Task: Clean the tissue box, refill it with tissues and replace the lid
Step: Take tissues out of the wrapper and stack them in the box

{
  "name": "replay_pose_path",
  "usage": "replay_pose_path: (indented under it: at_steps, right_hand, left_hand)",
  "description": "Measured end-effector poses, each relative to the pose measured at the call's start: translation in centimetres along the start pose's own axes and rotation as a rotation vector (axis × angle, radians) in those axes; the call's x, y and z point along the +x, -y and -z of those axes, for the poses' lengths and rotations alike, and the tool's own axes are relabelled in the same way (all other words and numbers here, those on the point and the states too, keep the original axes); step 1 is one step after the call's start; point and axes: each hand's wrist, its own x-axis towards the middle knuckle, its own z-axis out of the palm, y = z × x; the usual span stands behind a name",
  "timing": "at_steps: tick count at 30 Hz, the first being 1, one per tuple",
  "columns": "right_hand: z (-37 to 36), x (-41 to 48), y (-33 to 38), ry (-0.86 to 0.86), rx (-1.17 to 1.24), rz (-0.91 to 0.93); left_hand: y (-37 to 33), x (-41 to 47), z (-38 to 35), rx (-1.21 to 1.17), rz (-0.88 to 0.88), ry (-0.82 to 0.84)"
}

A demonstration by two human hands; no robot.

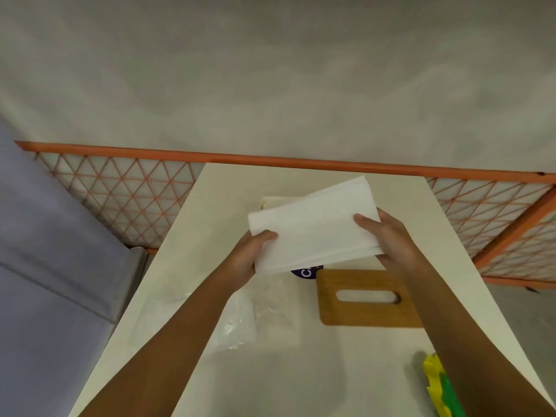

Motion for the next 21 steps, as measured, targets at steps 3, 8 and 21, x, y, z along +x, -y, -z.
replay_pose_path:
  at_steps: [3, 8, 21]
  right_hand:
    - [0.2, 0.5, -0.7, 0.037, -0.007, -0.027]
    - [0.4, 2.5, -0.5, 0.068, -0.101, -0.008]
    - [-1.1, 12.5, 0.2, -0.031, -0.140, 0.038]
  left_hand:
    - [-0.5, 0.6, -0.2, -0.007, -0.037, -0.117]
    - [-1.9, 2.7, 0.0, 0.177, -0.133, -0.202]
    - [-4.1, 11.1, 0.4, 0.211, -0.184, -0.227]
